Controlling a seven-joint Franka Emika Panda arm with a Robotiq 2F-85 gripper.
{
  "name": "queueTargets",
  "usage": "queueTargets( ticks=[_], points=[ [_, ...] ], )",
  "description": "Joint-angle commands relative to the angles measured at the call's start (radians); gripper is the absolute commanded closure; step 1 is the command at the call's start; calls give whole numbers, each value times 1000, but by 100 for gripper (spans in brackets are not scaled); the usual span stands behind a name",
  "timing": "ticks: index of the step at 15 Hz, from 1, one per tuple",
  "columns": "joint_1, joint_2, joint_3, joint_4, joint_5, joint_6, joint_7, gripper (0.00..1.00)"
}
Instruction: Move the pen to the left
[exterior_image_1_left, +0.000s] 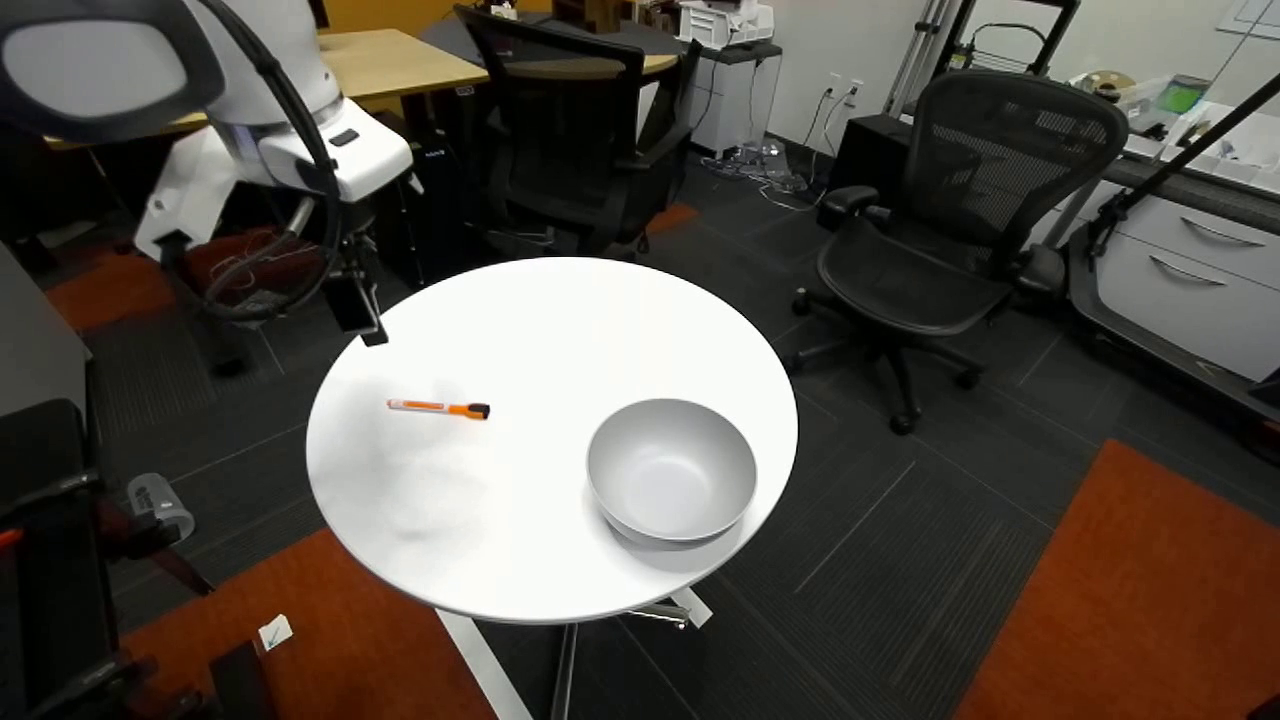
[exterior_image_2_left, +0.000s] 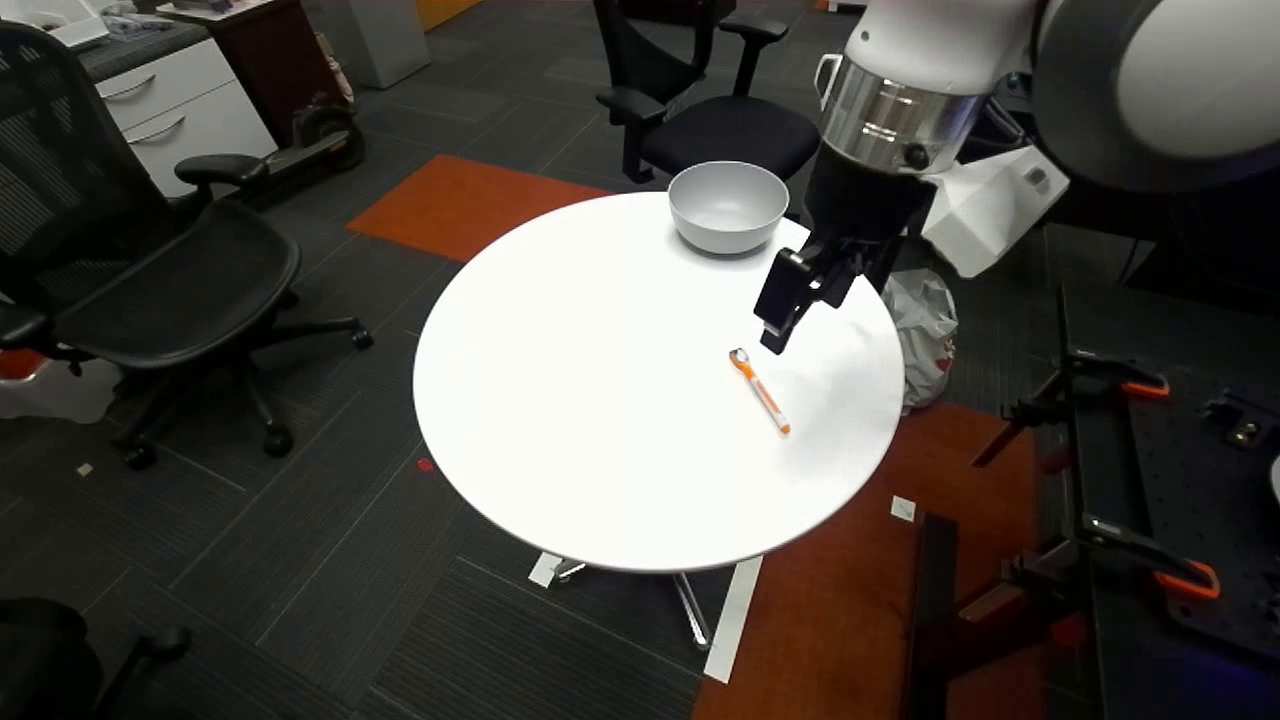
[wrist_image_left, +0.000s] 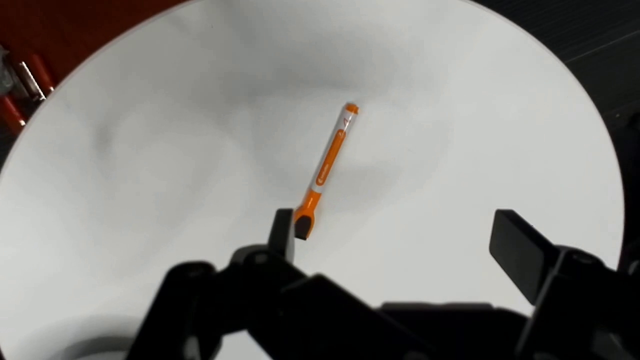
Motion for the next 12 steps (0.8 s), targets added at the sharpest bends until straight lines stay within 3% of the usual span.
queueTargets(
  ticks=[1,5,12],
  points=[
    [22,124,-27,61,-34,73,135,0],
    [55,225,-82,126,-33,82,214,0],
    [67,359,-125,245,13,46,218,0]
  ],
)
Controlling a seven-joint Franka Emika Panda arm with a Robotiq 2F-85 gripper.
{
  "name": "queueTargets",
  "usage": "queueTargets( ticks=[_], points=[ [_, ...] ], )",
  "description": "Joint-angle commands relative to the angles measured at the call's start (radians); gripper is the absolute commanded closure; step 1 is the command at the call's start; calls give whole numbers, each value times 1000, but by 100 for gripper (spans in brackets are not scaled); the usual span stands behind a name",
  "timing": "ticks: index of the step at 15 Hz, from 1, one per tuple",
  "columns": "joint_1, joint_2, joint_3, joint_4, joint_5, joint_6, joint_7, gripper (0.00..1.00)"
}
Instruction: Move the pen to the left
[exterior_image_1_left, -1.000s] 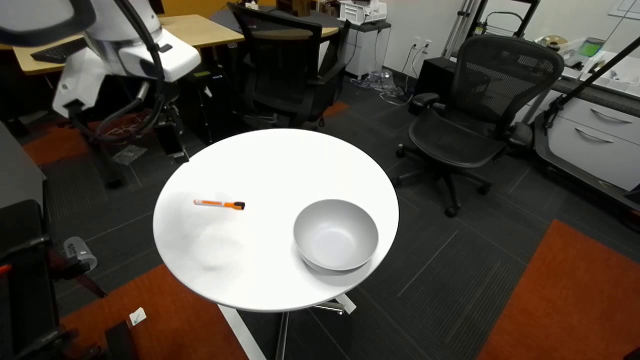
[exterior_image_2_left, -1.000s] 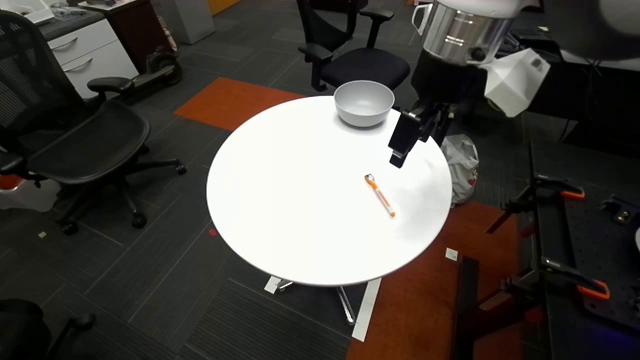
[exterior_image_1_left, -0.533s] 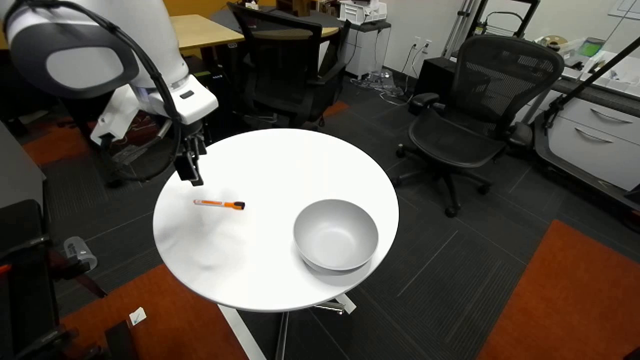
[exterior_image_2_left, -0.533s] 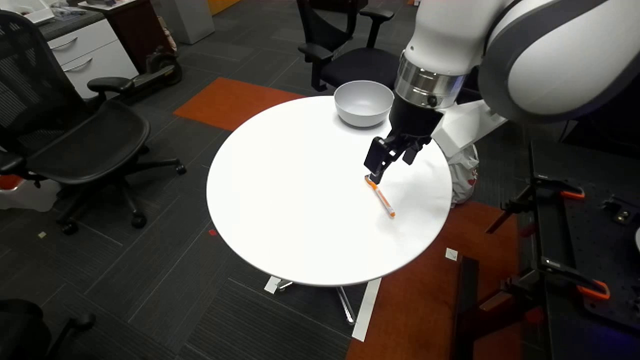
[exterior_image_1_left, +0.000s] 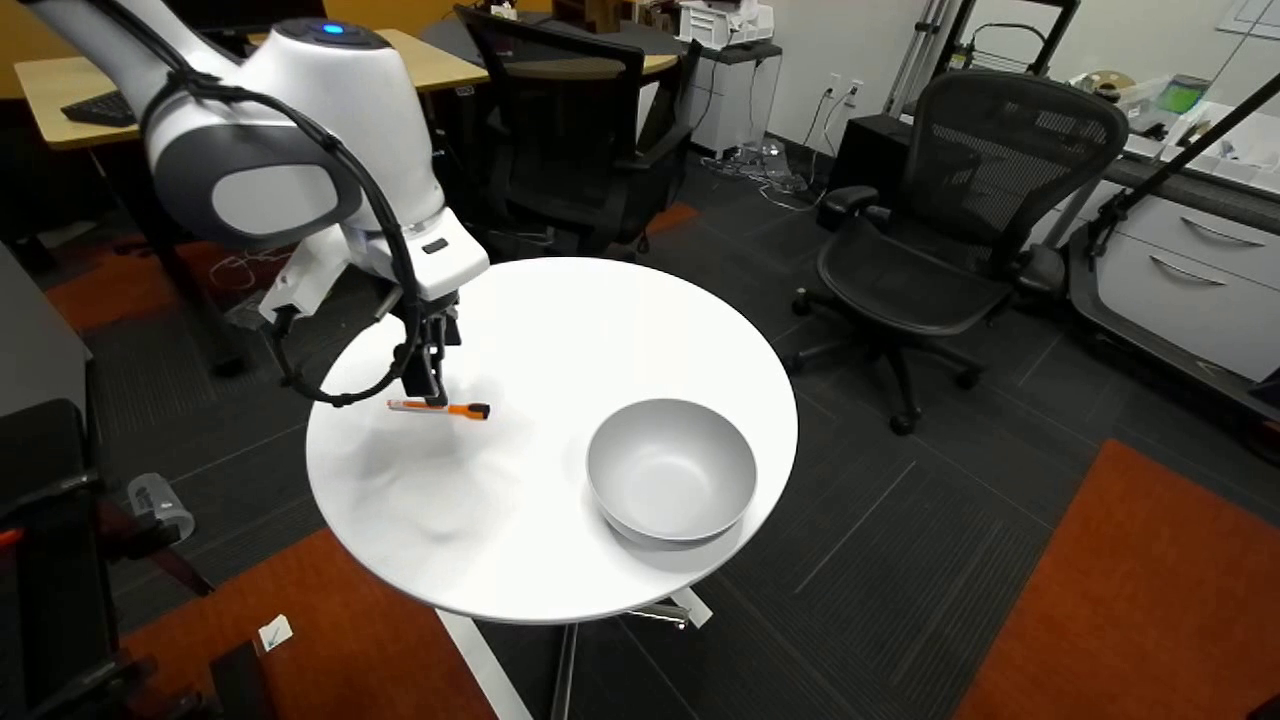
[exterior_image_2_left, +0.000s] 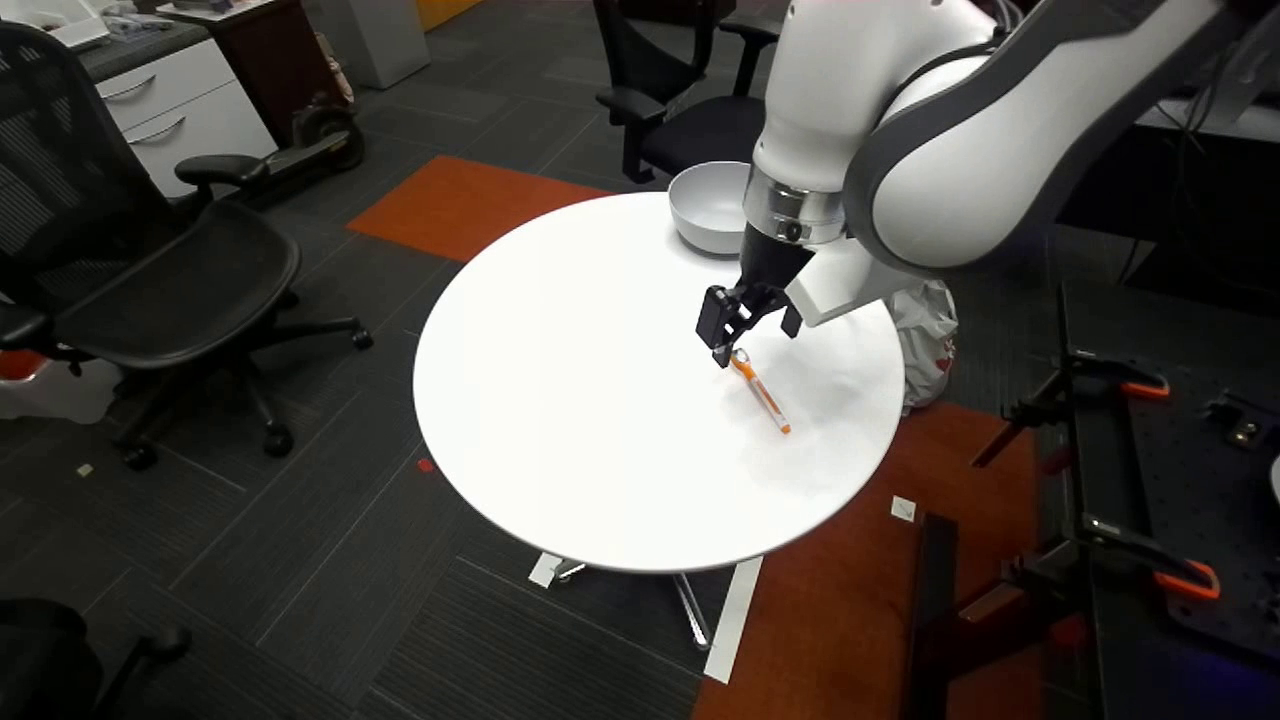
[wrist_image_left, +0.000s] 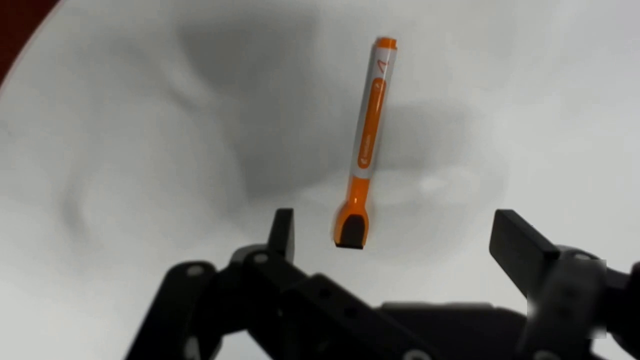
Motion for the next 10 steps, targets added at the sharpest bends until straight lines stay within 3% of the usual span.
queueTargets(
  ticks=[1,10],
  points=[
    [20,64,-21,69,26,-27,15,0],
    [17,152,-16,148,47,-81,4,0]
  ],
)
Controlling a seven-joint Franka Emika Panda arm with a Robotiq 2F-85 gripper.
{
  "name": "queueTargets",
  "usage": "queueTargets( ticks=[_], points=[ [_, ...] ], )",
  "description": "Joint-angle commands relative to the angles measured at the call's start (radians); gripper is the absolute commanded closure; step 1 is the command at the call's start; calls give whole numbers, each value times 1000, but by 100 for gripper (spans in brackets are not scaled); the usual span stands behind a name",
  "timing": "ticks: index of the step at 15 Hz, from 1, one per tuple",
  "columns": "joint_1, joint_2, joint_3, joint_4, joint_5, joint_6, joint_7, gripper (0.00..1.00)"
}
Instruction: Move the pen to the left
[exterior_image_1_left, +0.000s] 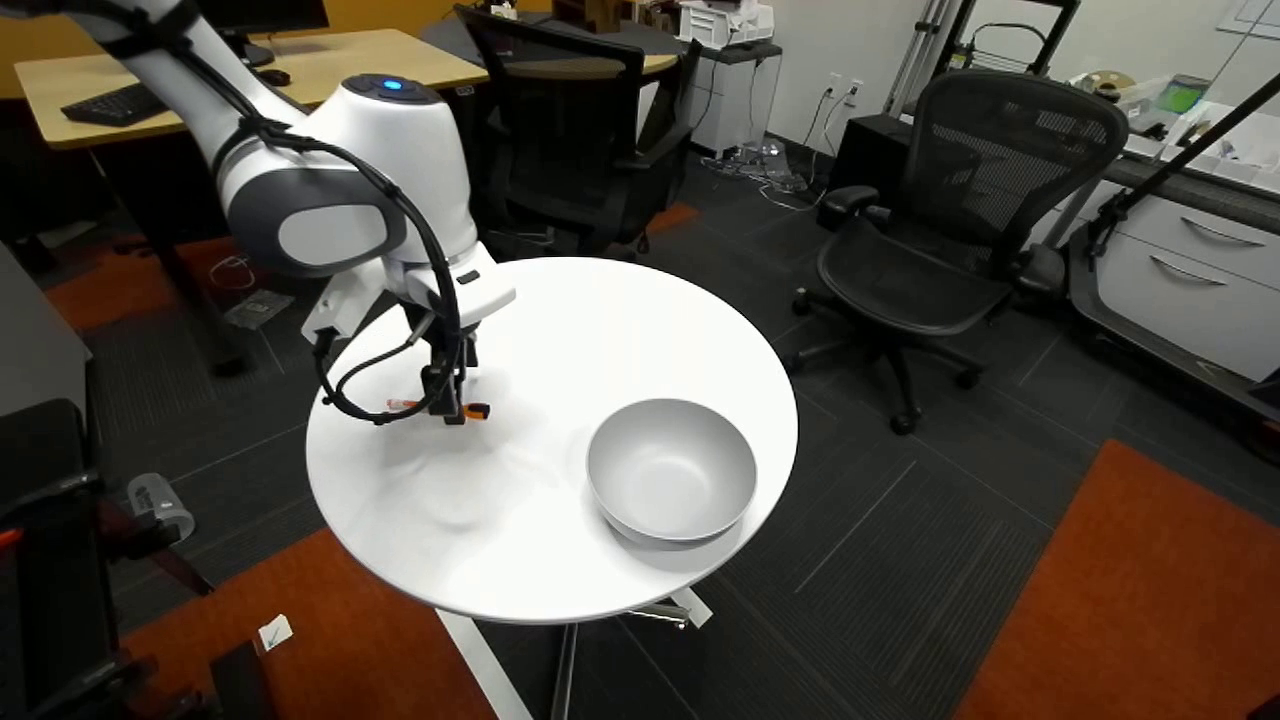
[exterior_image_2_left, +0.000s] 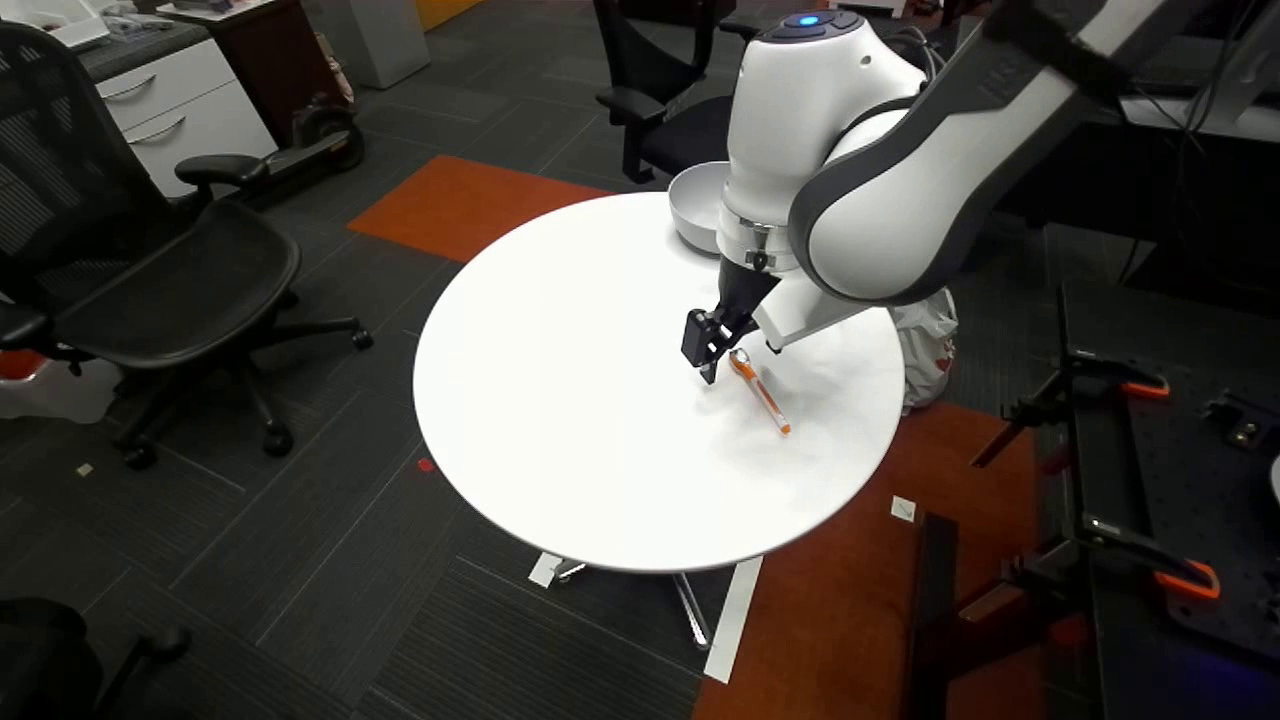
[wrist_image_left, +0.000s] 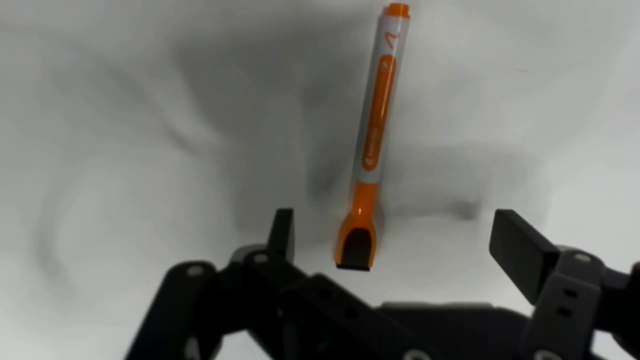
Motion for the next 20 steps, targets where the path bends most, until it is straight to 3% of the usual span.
queueTargets(
  ticks=[1,2,4,12,13,20],
  points=[
    [12,26,-5,43,36,-58,5,0],
    [11,29,-4,47,39,-63,4,25],
    [12,36,-5,52,44,-65,4,32],
    [2,36,-11,83,48,-104,-4,95],
    [2,34,-14,86,46,-108,-4,99],
    [79,-6,-73,143,-63,-137,7,95]
  ],
)
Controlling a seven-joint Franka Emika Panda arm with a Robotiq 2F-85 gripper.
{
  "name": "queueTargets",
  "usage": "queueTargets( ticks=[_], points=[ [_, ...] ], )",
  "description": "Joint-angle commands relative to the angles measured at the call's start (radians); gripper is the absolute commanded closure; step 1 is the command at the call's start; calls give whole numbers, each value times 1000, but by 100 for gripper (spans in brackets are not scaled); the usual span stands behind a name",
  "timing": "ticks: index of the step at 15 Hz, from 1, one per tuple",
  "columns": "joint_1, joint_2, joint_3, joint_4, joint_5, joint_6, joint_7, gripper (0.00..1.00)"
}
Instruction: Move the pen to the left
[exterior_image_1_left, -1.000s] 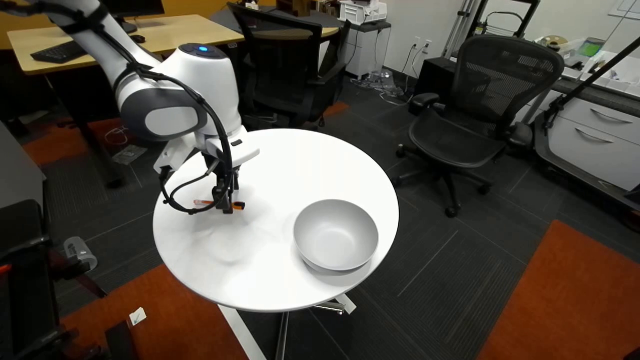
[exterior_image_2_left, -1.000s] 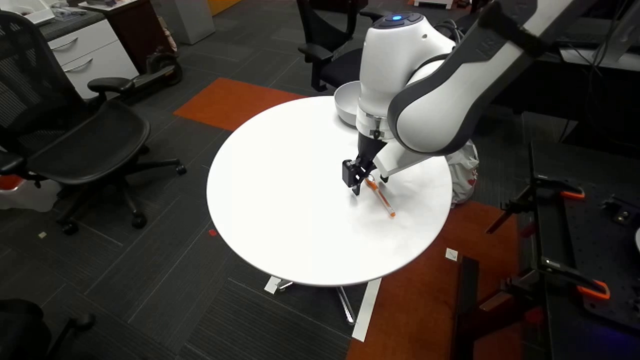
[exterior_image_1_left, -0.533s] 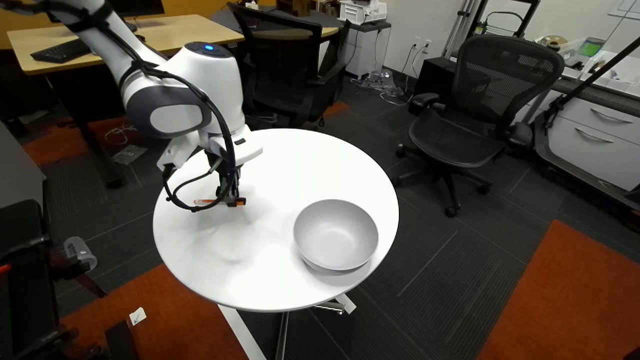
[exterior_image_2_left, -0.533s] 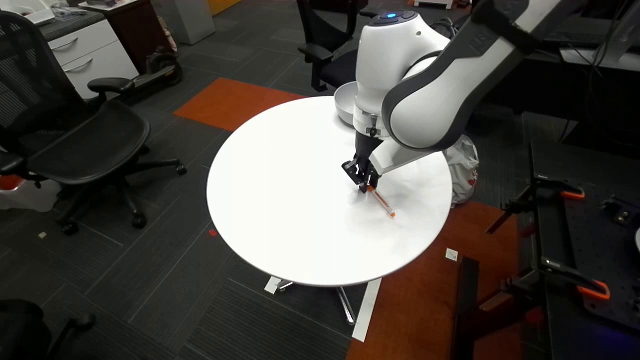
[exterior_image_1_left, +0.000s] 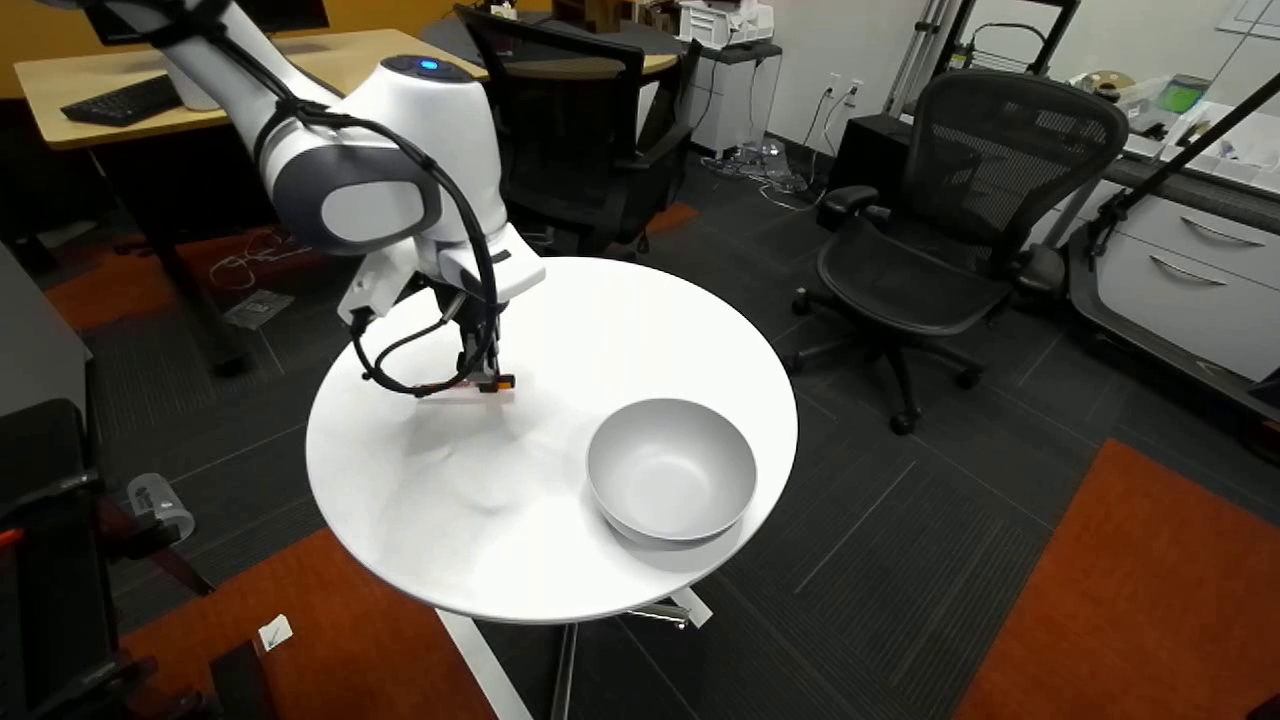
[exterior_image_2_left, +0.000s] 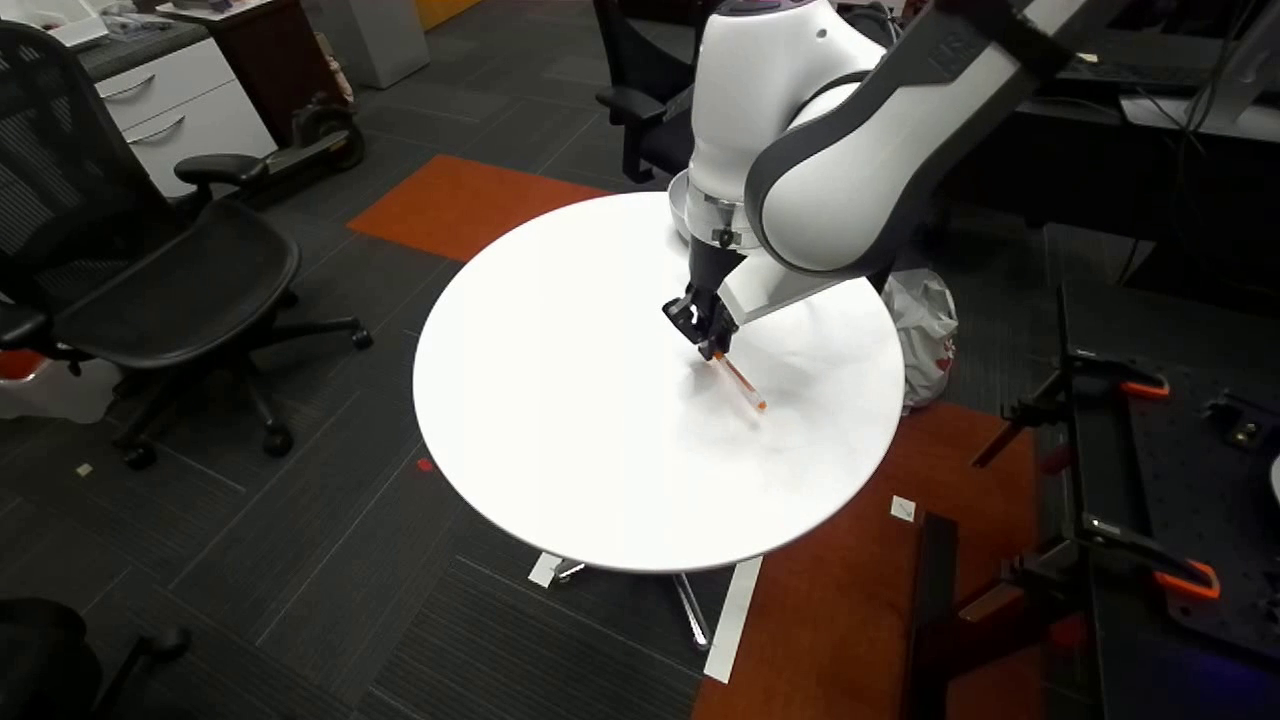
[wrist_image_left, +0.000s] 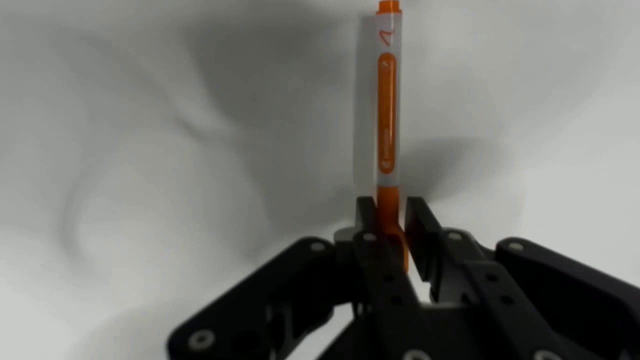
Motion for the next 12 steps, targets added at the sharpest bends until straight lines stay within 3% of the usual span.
queueTargets(
  ticks=[1,6,12],
  points=[
    [66,-33,-37,59,-78,-88,1,95],
    [87,-7,9,202,-151,-212,-62,95],
    [73,49,83,354,-158,-334,-205,95]
  ],
)
